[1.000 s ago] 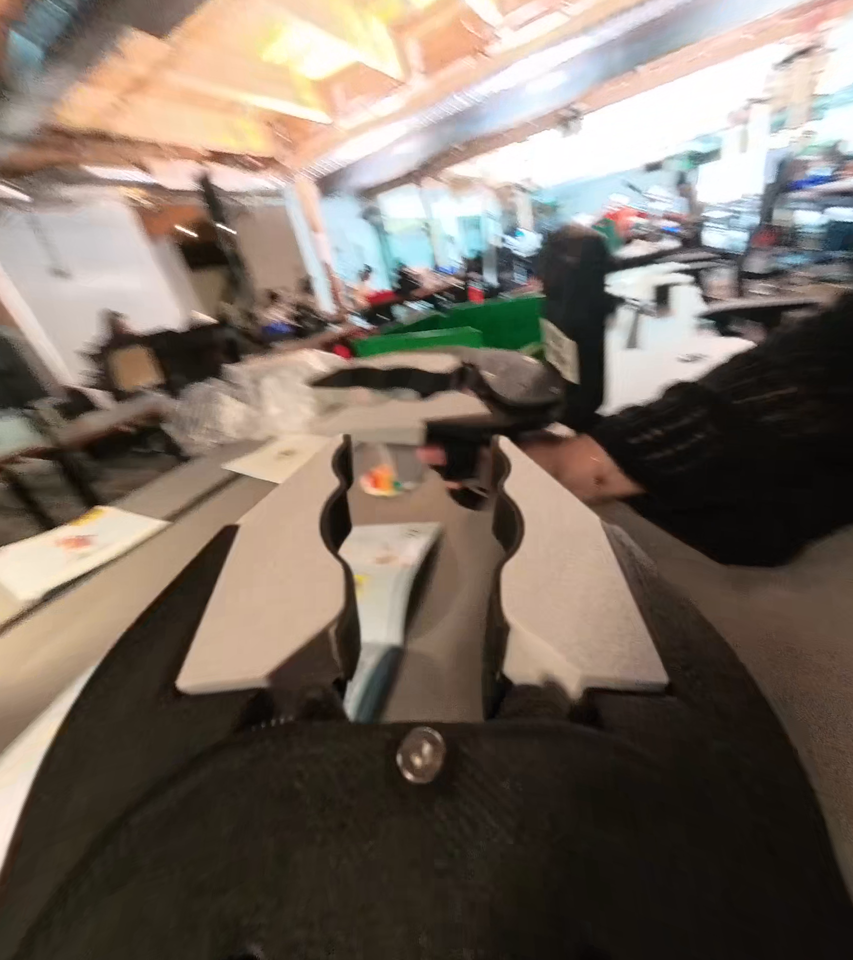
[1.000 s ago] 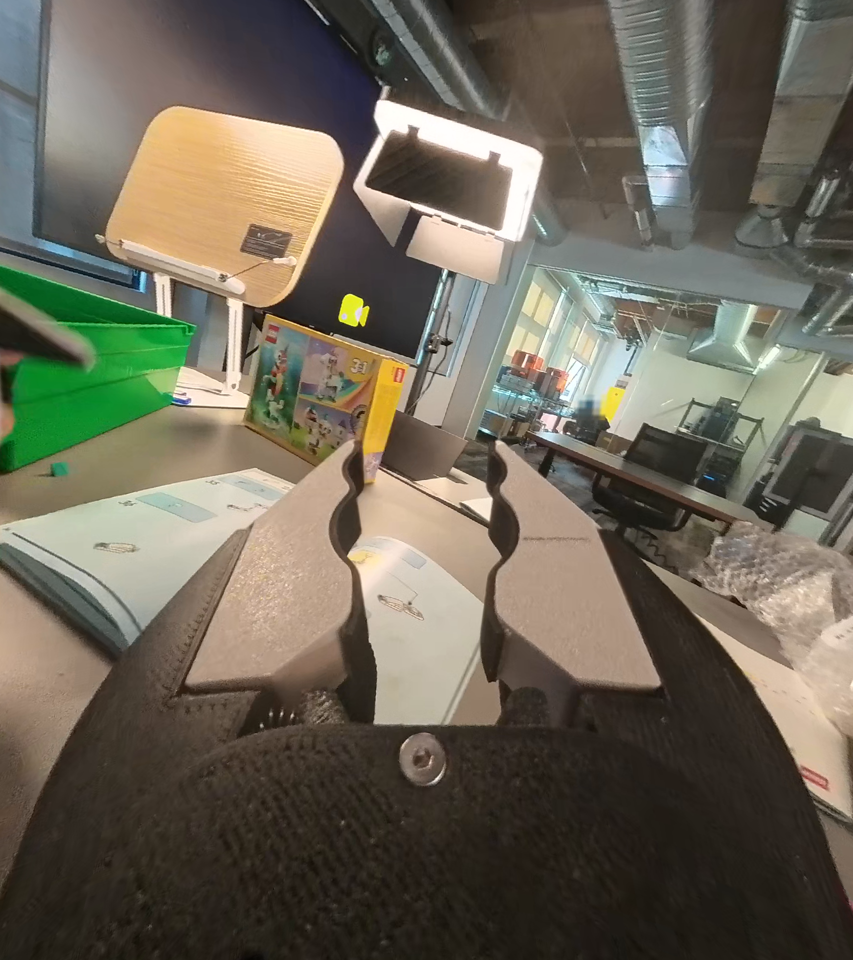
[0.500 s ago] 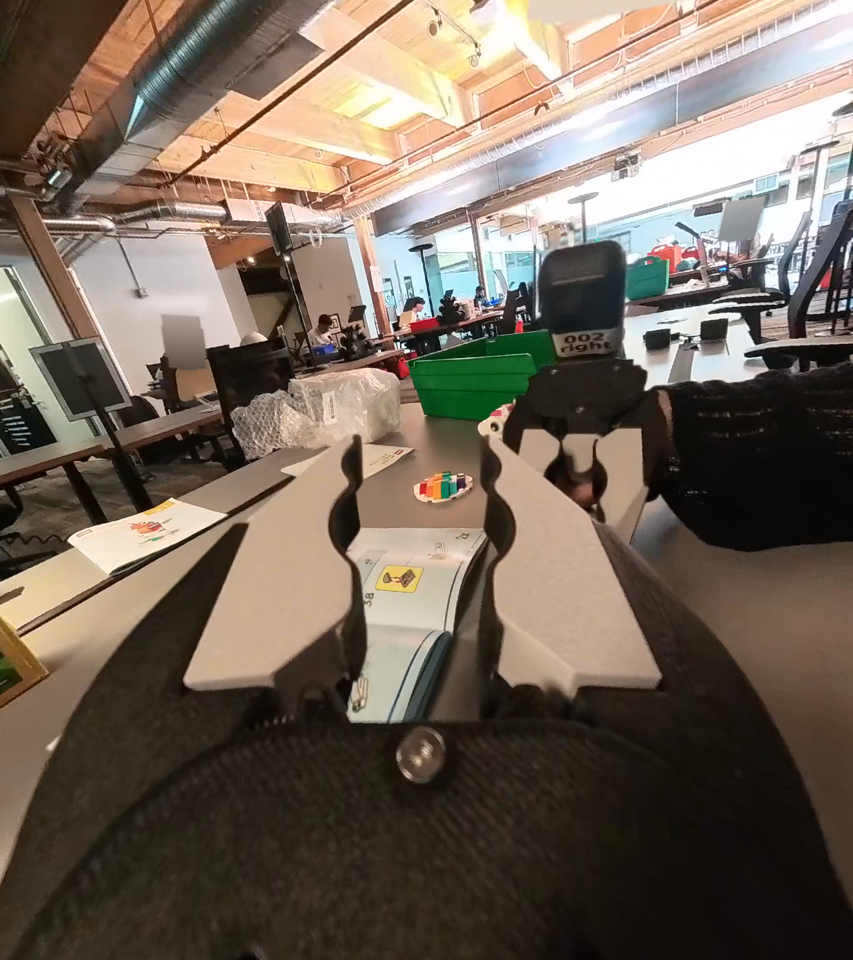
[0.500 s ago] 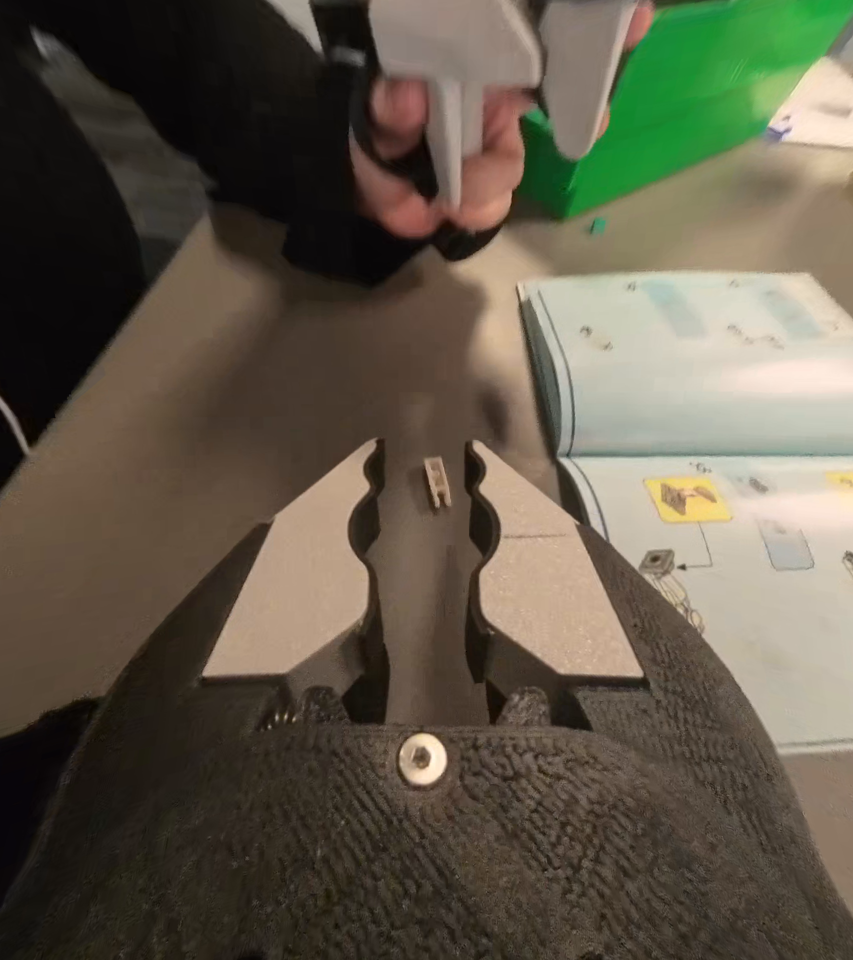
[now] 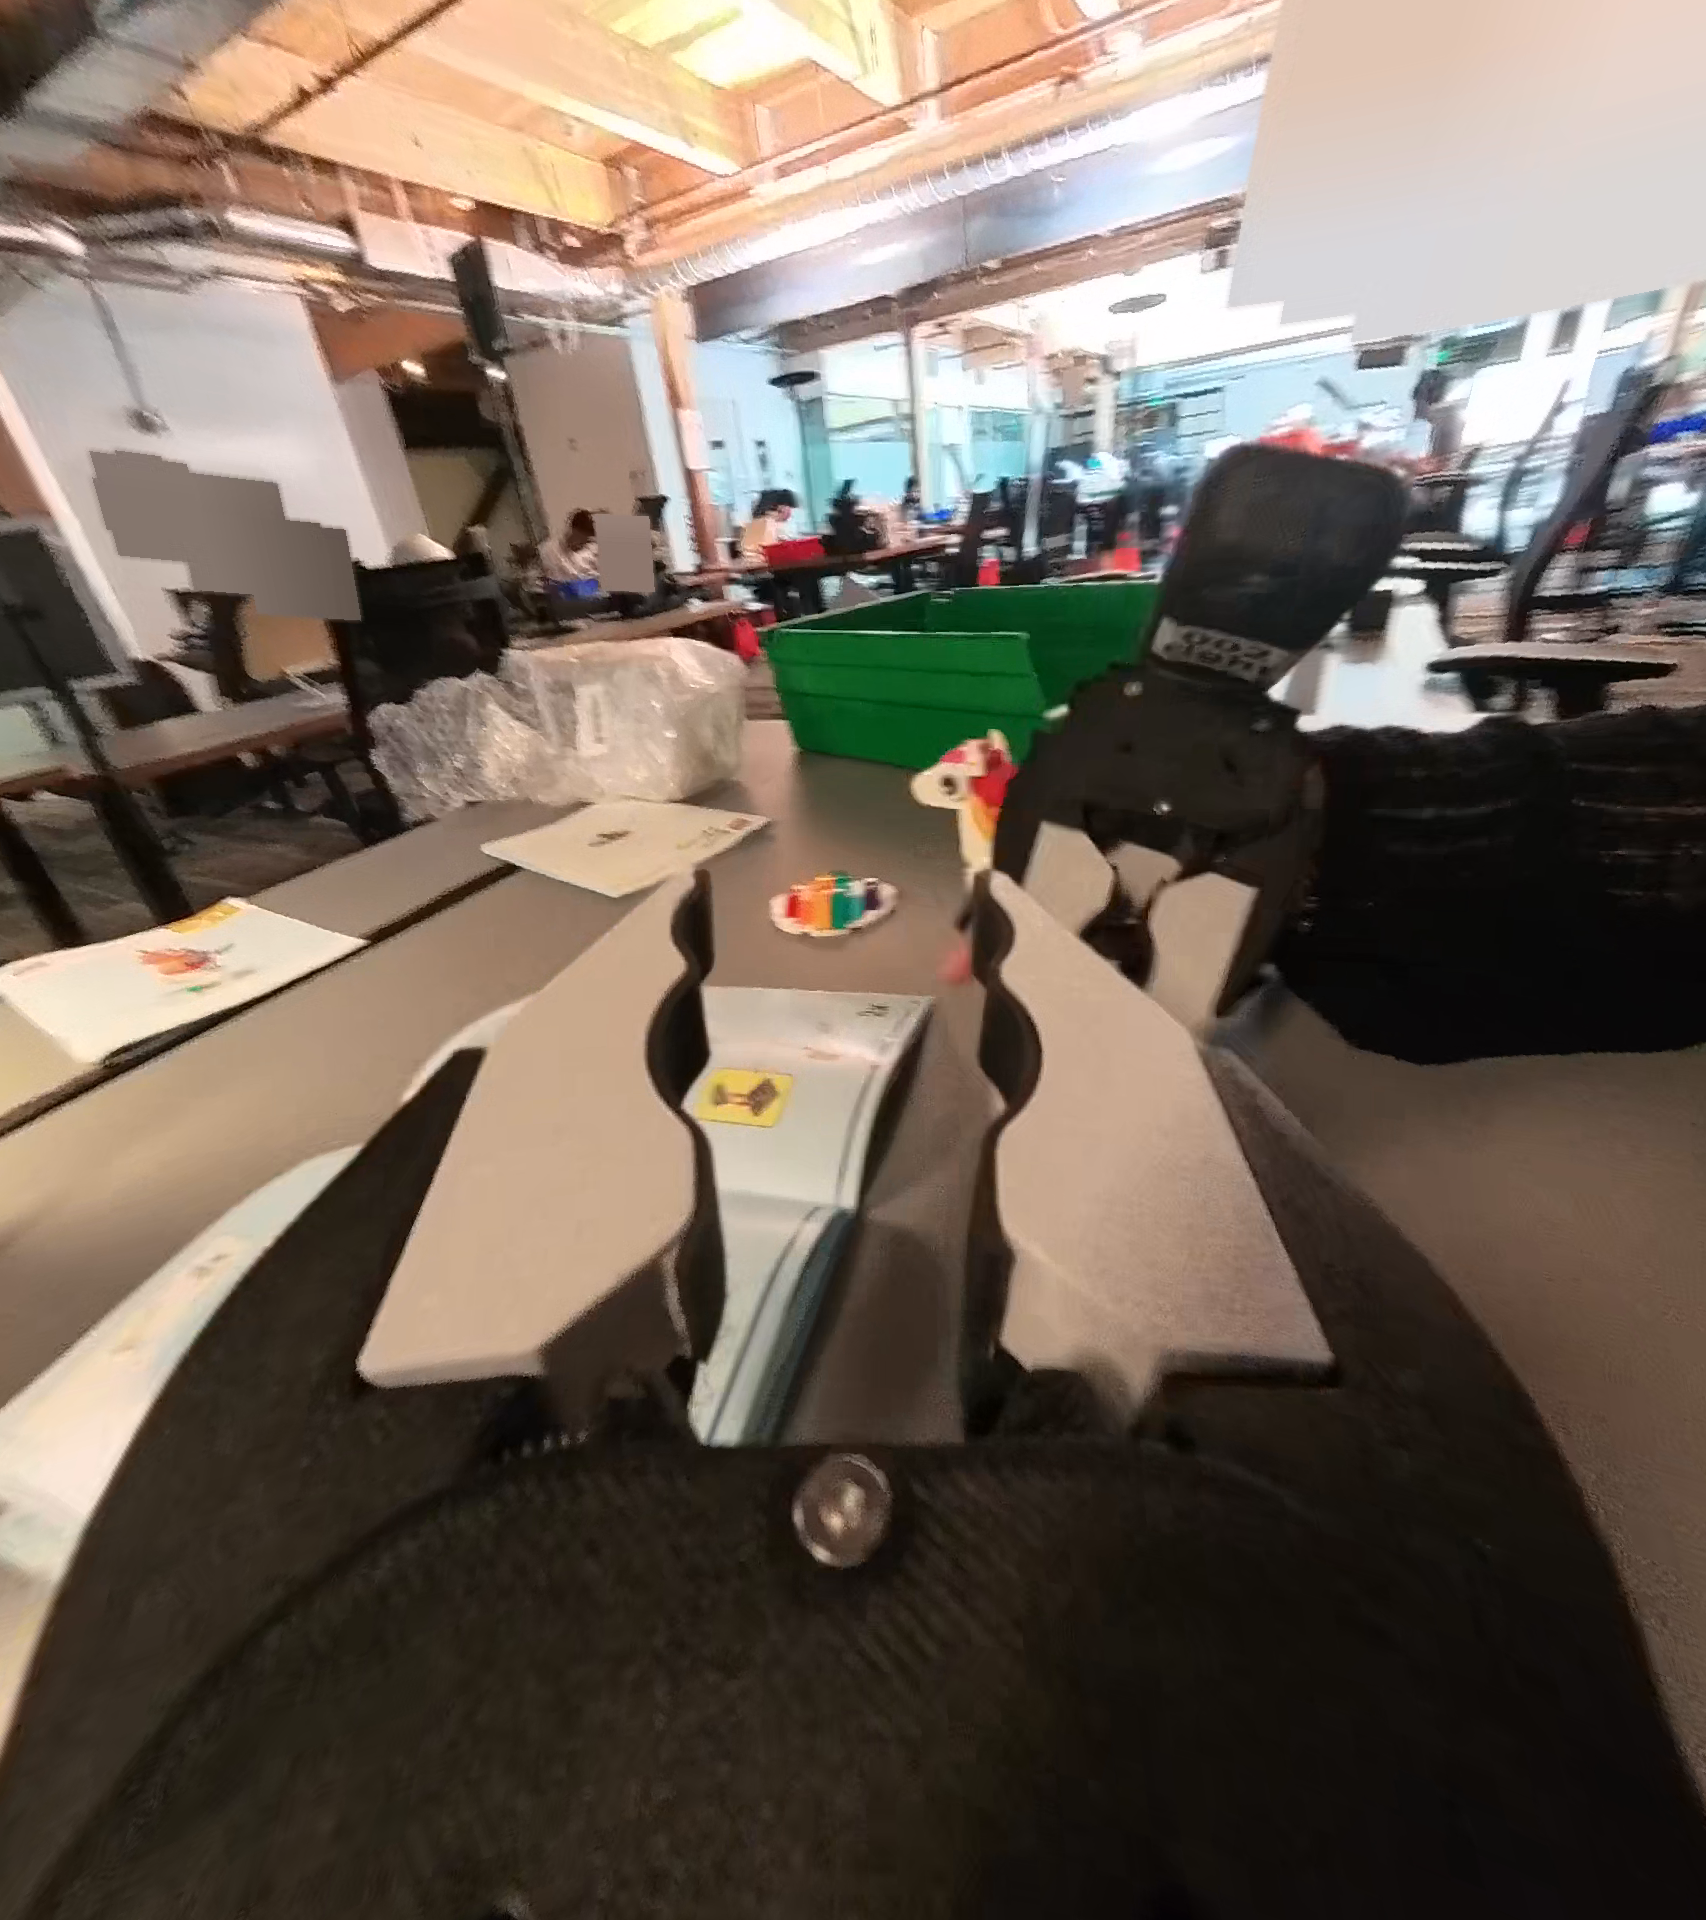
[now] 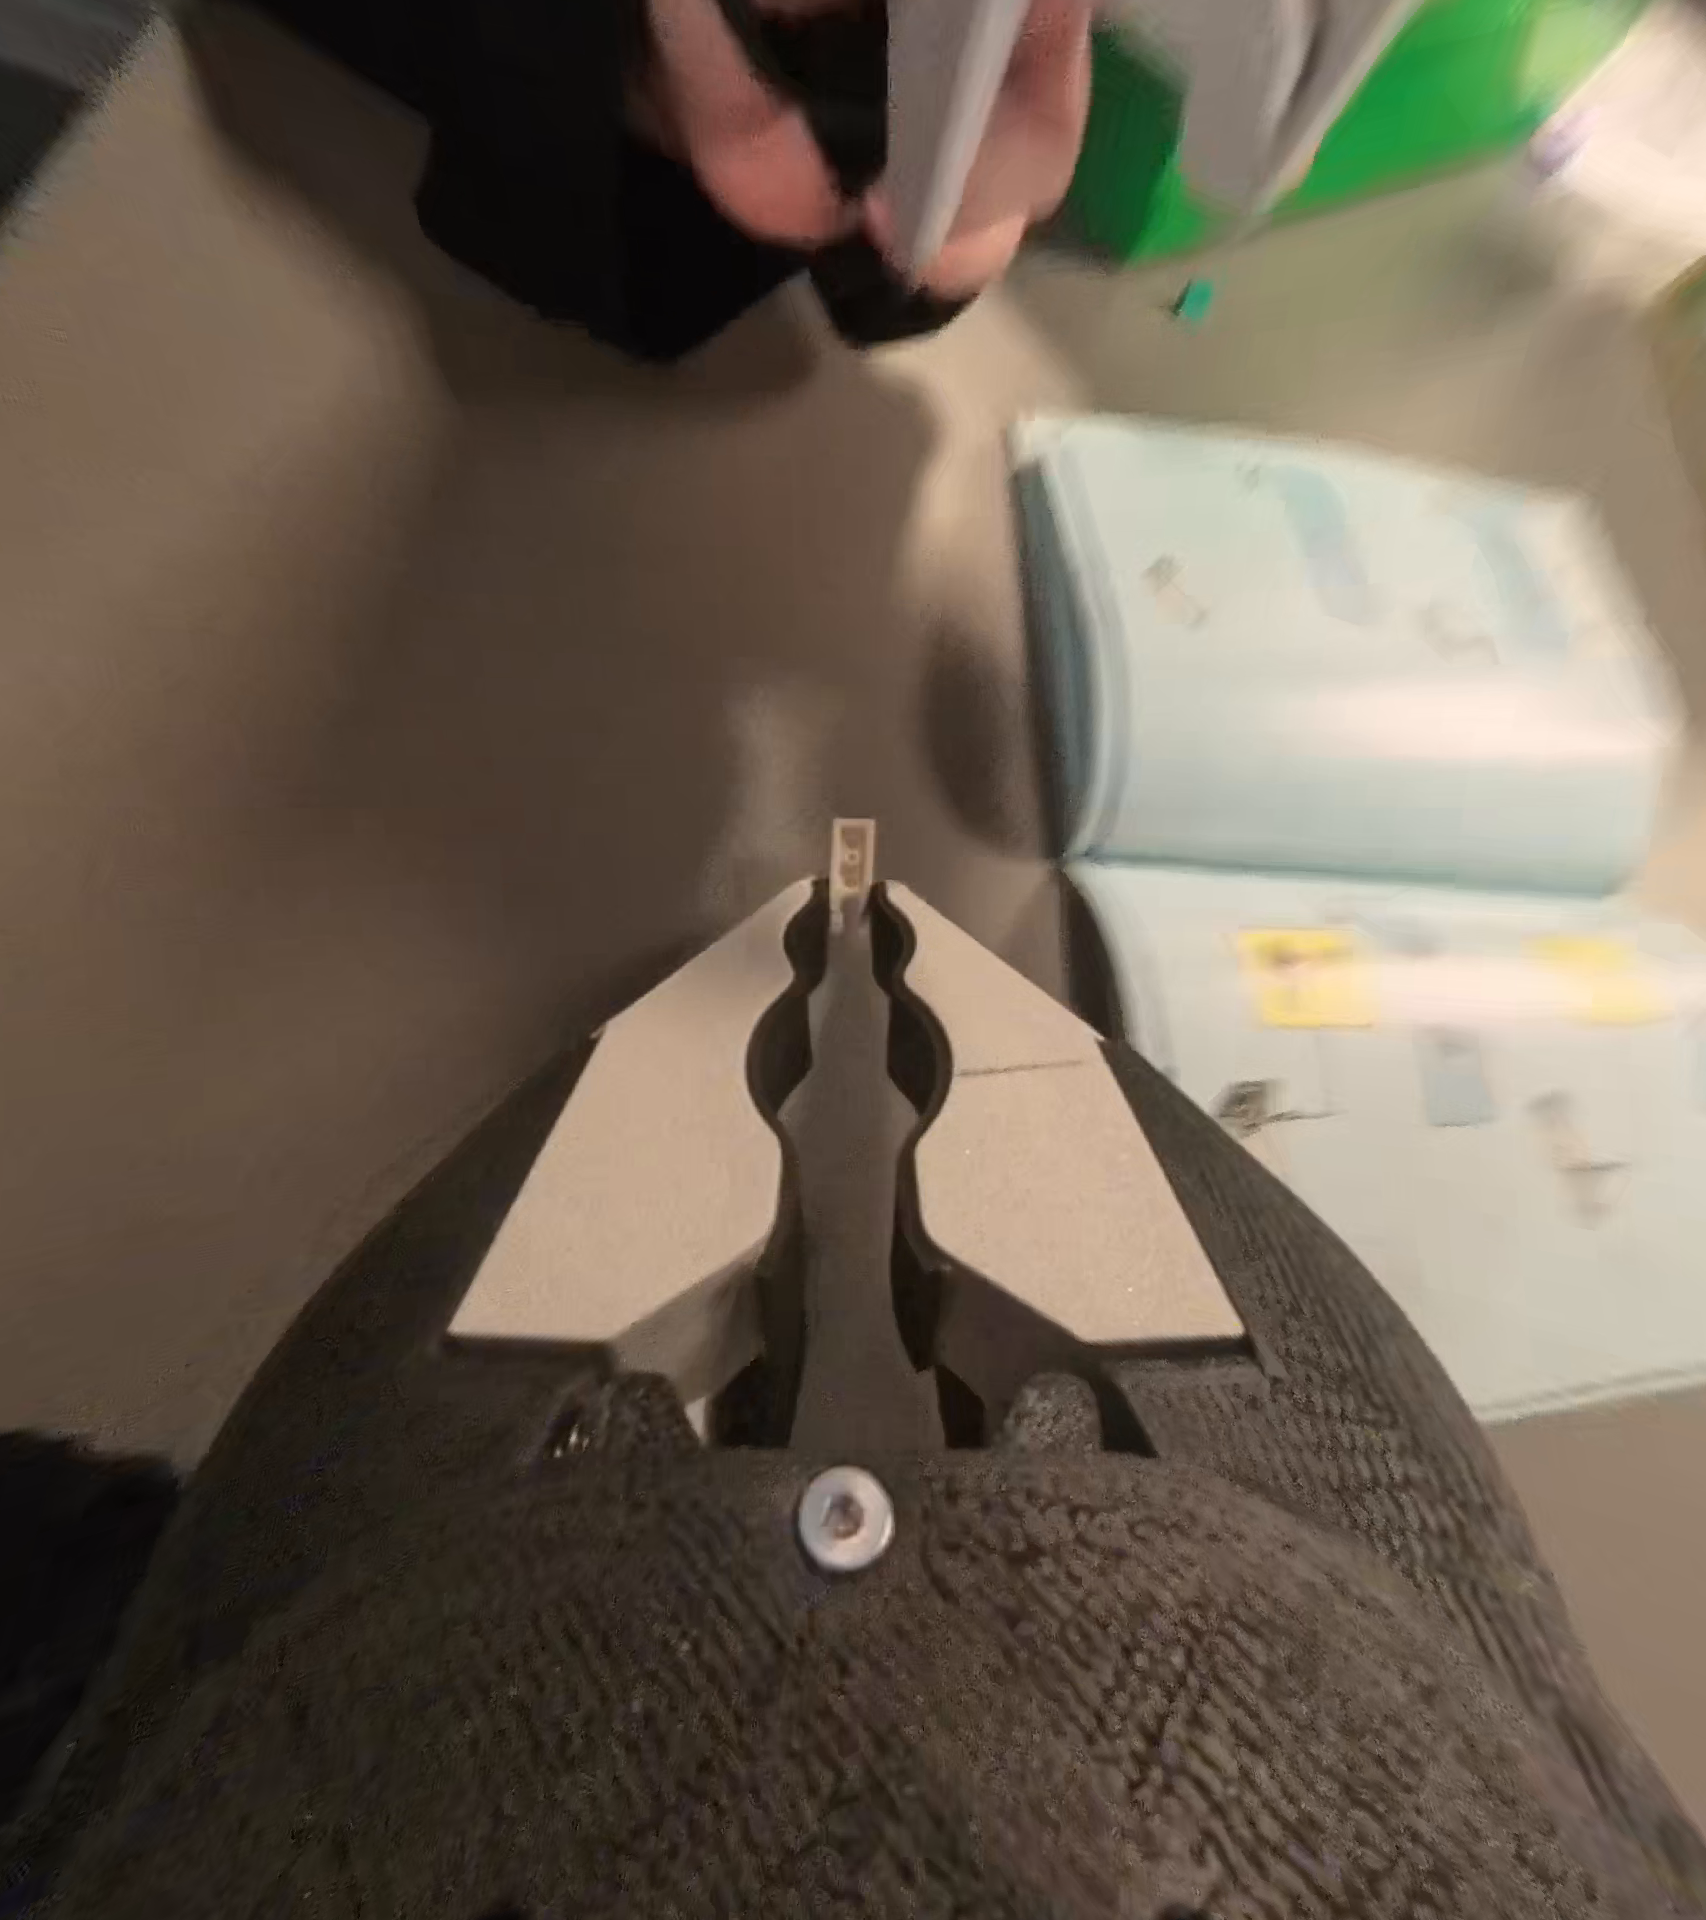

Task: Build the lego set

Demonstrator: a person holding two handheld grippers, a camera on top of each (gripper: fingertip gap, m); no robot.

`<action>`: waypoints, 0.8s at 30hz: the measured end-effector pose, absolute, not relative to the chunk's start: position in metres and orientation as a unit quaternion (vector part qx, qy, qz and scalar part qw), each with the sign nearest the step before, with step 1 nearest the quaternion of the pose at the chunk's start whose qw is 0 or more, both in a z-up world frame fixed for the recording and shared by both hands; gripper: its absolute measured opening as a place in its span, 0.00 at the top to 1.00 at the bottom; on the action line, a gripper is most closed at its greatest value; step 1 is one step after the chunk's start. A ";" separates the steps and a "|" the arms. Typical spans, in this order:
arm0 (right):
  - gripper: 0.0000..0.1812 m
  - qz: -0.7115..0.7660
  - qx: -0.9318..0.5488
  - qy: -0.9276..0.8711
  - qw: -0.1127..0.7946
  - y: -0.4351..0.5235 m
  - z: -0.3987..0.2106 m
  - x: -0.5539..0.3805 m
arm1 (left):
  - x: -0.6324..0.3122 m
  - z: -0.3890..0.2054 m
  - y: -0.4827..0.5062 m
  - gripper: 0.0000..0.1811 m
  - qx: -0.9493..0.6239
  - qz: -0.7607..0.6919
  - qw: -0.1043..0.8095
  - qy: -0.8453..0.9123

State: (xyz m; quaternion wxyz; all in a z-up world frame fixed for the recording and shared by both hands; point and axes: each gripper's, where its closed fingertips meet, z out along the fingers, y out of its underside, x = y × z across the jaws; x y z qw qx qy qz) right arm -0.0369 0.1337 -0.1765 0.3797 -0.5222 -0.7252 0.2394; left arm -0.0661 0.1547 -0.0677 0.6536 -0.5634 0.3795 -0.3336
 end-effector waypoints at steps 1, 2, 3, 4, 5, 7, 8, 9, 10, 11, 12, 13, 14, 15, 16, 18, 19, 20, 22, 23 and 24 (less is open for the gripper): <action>0.97 0.210 -0.486 -0.722 0.445 0.141 -0.162 -0.042 | -0.062 -0.069 0.151 0.72 -0.562 -0.358 0.639 0.385; 0.97 0.187 -0.452 -0.709 0.508 0.145 -0.144 -0.046 | -0.059 -0.071 0.148 0.71 -0.567 -0.379 0.620 0.388; 0.97 0.169 -0.421 -0.693 0.560 0.146 -0.127 -0.048 | -0.057 -0.075 0.148 0.70 -0.577 -0.389 0.605 0.388; 0.97 0.148 -0.393 -0.679 0.602 0.147 -0.112 -0.049 | -0.055 -0.080 0.149 0.71 -0.585 -0.391 0.592 0.393; 0.97 0.122 -0.365 -0.667 0.637 0.147 -0.101 -0.048 | -0.054 -0.084 0.149 0.72 -0.592 -0.389 0.581 0.401; 0.97 0.066 -0.323 -0.660 0.675 0.146 -0.090 -0.046 | -0.051 -0.092 0.147 0.78 -0.598 -0.381 0.567 0.419; 0.97 0.045 -0.307 -0.662 0.682 0.145 -0.090 -0.046 | -0.049 -0.094 0.144 0.83 -0.596 -0.380 0.562 0.429; 0.97 0.031 -0.291 -0.664 0.688 0.143 -0.089 -0.047 | -0.048 -0.095 0.142 0.89 -0.592 -0.376 0.562 0.438; 0.97 0.020 -0.278 -0.665 0.693 0.141 -0.089 -0.047 | -0.047 -0.095 0.140 0.91 -0.586 -0.371 0.568 0.444; 0.97 0.009 -0.269 -0.665 0.697 0.141 -0.089 -0.048 | -0.047 -0.094 0.138 0.91 -0.579 -0.368 0.572 0.449; 0.97 -0.001 -0.261 -0.665 0.699 0.140 -0.089 -0.048 | -0.046 -0.094 0.137 0.91 -0.577 -0.366 0.572 0.453; 0.97 -0.008 -0.255 -0.665 0.702 0.140 -0.089 -0.049 | -0.046 -0.095 0.136 0.90 -0.578 -0.366 0.569 0.456; 0.97 -0.013 -0.250 -0.666 0.703 0.139 -0.089 -0.049 | -0.045 -0.095 0.136 0.90 -0.579 -0.369 0.566 0.457; 0.97 -0.018 -0.246 -0.667 0.703 0.139 -0.089 -0.049 | -0.045 -0.095 0.135 0.89 -0.578 -0.373 0.564 0.457; 0.97 -0.025 -0.241 -0.669 0.703 0.138 -0.089 -0.049 | -0.044 -0.095 0.134 0.89 -0.575 -0.378 0.563 0.457; 0.97 -0.040 -0.234 -0.676 0.697 0.138 -0.092 -0.049 | -0.045 -0.093 0.133 0.93 -0.569 -0.380 0.569 0.457; 0.97 -0.047 -0.230 -0.677 0.697 0.138 -0.092 -0.050 | -0.045 -0.092 0.133 0.96 -0.567 -0.375 0.572 0.460; 0.97 -0.050 -0.227 -0.679 0.697 0.137 -0.093 -0.050 | -0.045 -0.093 0.133 0.97 -0.567 -0.367 0.573 0.464; 0.97 -0.051 -0.226 -0.683 0.693 0.136 -0.095 -0.051 | -0.045 -0.096 0.133 0.97 -0.570 -0.358 0.570 0.471; 0.97 -0.053 -0.226 -0.684 0.691 0.136 -0.096 -0.051 | -0.044 -0.097 0.133 0.97 -0.570 -0.356 0.569 0.474; 0.97 -0.055 -0.227 -0.686 0.689 0.137 -0.097 -0.051 | -0.044 -0.098 0.133 0.98 -0.572 -0.352 0.565 0.478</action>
